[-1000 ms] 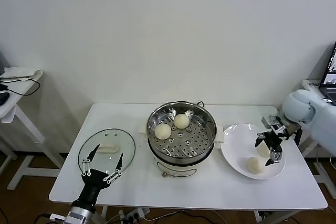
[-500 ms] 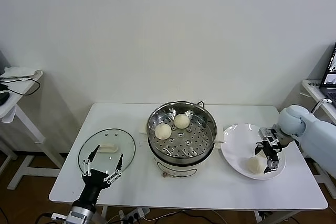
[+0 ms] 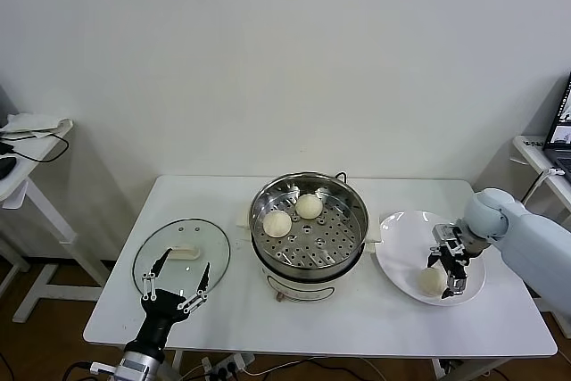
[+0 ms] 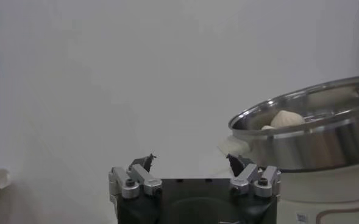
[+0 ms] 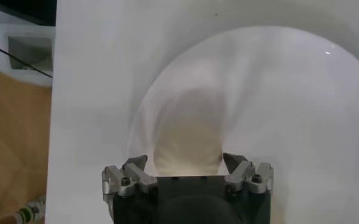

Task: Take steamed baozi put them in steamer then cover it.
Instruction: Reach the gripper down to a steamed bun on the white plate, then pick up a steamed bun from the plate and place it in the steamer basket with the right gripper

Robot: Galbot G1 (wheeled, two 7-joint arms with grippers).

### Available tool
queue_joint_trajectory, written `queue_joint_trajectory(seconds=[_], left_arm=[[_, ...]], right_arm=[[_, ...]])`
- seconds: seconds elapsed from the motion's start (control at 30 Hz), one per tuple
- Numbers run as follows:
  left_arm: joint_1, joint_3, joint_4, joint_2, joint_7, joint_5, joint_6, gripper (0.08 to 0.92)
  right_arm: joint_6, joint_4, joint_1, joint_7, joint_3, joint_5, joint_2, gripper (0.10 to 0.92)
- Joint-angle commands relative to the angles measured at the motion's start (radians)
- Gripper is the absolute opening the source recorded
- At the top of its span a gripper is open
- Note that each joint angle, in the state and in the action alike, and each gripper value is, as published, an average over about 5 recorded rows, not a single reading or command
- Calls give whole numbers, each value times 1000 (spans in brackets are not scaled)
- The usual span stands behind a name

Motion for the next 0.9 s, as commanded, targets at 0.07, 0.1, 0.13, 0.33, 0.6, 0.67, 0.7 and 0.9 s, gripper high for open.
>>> queue_joint_trajectory(seconds=[0.07,0.1,0.13,0.33,0.6,0.67,0.7,0.9], left_arm=[[-4,5,3,-1,0,1,1,823],[-5,5,3,-2,-1,1,1,823],[-5,6,3,-2,-1,1,1,823],[-5,6,5,-1,0,1,0,823],[-3,7,-3,2,0,2,3,823],[-2,7,-6,3,0,2,5,823],[-1,8,-6,4,0,2,5,823],[5,6,-7,9,-1,5,5,823]], right_arm=[[3,-9,-17,7,15,-12,9,745],[3,-9,-17,8,16,-12,9,728],[3,-8,-17,9,17,-11,9,717],[3,-3,-2,7,16,5,2,688],[-1,36,207,-15,-101,135,-71,687],[5,57,282,-29,-136,170,-92,687],[10,66,316,-37,-148,183,-100,688],[136,142,631,-52,-334,252,-107,695]])
